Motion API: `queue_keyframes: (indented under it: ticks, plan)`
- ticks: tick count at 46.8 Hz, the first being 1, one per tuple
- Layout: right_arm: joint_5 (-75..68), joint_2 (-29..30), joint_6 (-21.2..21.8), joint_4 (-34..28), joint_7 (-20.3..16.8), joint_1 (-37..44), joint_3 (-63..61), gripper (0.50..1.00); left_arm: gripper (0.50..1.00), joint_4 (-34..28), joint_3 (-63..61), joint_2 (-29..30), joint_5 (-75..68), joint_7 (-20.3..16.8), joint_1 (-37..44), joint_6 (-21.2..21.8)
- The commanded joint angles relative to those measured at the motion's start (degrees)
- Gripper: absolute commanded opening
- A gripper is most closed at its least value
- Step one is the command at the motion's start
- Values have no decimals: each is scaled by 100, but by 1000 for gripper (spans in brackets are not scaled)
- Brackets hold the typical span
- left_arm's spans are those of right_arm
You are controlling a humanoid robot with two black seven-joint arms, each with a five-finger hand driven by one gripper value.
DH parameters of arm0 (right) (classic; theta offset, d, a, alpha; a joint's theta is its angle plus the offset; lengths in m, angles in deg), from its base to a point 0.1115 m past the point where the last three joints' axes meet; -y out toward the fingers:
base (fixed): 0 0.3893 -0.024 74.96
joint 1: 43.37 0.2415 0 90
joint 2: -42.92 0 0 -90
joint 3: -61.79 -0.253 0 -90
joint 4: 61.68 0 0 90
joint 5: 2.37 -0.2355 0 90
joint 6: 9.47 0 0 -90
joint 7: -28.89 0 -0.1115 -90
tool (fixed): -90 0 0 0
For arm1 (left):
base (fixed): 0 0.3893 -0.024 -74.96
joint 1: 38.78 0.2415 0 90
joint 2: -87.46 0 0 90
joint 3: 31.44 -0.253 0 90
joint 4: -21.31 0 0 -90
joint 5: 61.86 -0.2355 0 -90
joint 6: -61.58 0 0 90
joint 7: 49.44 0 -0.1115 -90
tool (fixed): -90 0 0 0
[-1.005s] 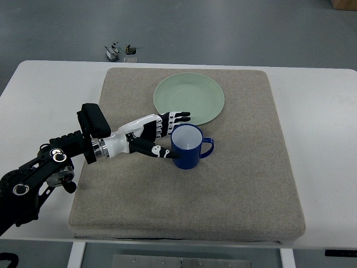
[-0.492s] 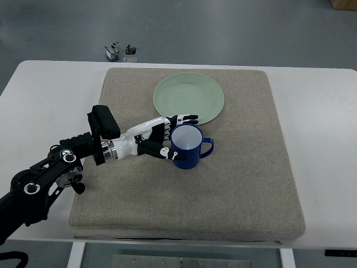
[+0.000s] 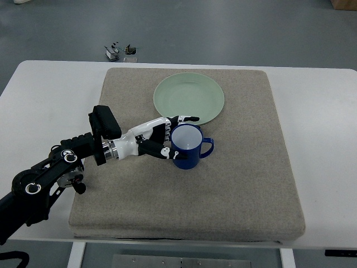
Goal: Place cup left of plate with left hand
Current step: 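Close the left hand fingers around the blue mug body, then lift and carry the blue mug past the plate toward the left arm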
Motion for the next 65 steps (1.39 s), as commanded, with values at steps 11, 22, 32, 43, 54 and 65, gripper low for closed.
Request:
queue_keyframes:
  ticks: [11, 22, 32, 43, 54, 65]
  plan:
    - [0, 0, 0, 0, 7, 0, 0, 934, 780, 35, 5, 8, -40, 0, -6, 0]
    - [0, 0, 0, 0, 7, 0, 0, 934, 677, 44, 14, 16, -31, -9, -24, 0]
    - [0, 0, 0, 0, -2, 0, 0, 934, 551, 70, 58, 34, 13, -9, -32, 0]
    - [0, 0, 0, 0, -2, 0, 0, 934, 500, 176, 277, 96, 92, -18, -182, 116]
    - [0, 0, 0, 0, -2, 0, 0, 934, 500, 176, 1024, 359, 118, -79, -191, 494]
    - [0, 0, 0, 0, -2, 0, 0, 934, 500, -43, 1191, 711, 382, -115, -182, 1029]
